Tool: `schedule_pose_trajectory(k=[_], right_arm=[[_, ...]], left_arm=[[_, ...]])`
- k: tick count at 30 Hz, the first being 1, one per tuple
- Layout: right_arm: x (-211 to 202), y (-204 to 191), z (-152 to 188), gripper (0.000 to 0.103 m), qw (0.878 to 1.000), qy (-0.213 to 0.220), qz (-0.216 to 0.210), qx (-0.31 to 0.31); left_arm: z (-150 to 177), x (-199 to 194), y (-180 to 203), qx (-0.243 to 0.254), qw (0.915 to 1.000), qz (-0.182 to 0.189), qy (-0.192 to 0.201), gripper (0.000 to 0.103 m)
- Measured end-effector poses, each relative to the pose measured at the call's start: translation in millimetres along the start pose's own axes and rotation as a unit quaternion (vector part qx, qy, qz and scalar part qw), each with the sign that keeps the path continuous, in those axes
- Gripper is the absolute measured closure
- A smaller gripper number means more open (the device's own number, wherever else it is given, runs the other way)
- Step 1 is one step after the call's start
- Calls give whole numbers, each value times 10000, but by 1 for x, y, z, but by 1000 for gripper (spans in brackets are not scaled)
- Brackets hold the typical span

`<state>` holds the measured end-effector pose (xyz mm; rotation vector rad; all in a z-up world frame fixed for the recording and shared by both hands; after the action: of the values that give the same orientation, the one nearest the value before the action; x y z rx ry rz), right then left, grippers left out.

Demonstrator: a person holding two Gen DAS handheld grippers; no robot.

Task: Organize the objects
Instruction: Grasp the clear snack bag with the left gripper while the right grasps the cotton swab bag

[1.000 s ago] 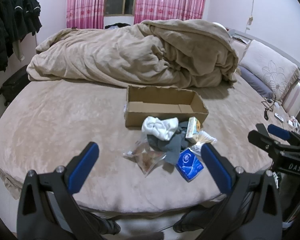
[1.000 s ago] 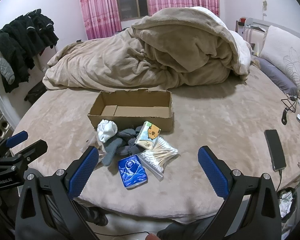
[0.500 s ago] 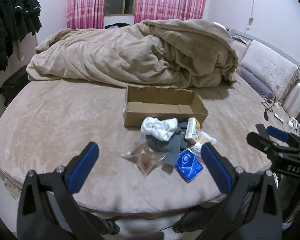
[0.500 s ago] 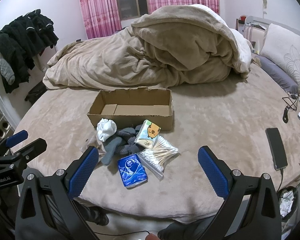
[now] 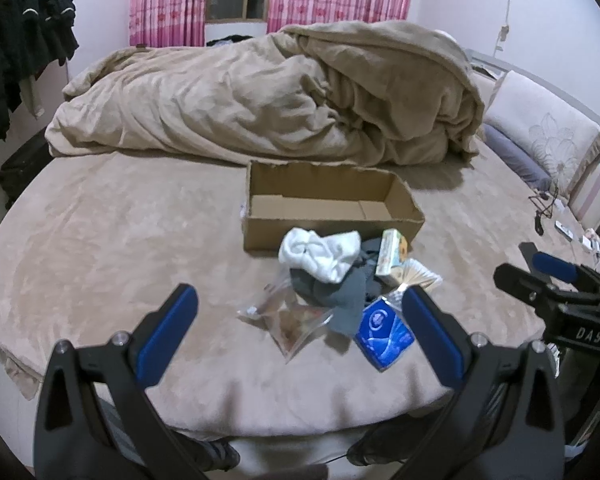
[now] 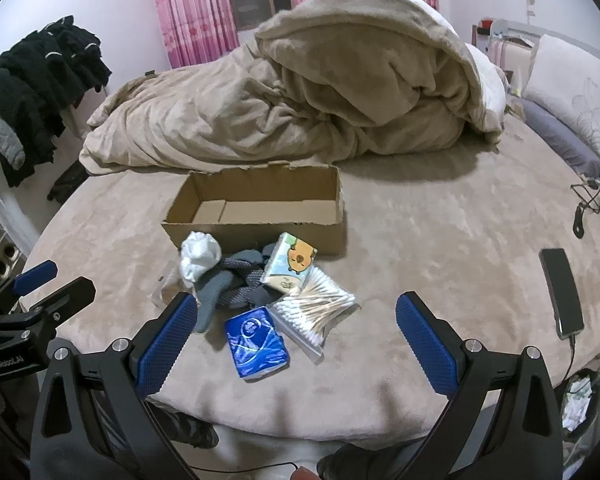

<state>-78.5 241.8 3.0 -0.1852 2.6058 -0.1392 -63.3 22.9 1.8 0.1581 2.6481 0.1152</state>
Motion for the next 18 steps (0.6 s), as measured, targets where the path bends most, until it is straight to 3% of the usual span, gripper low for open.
schedule_pose_trajectory(k=[12,18], right_arm=[[71,17,24,12,9987,-503,-24,74],[115,26,51,17,9950,-973,12,207]], left_arm=[[33,85,-17,-22,9982,-76,-587,2],[64,125,-34,-330,9923,-142,-1188,13]])
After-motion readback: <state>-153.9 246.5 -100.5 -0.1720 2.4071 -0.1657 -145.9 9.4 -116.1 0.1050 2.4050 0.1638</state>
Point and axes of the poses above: each gripper's, at about its wrist camera, not at the fingertips, and x roughly the way its jaws point, y to its right, z to its underside, the point moved 2 cm from there along x, roughly the way its jaws point, and after that the axes turned 15 degrees about y, right-handed, at the moved point
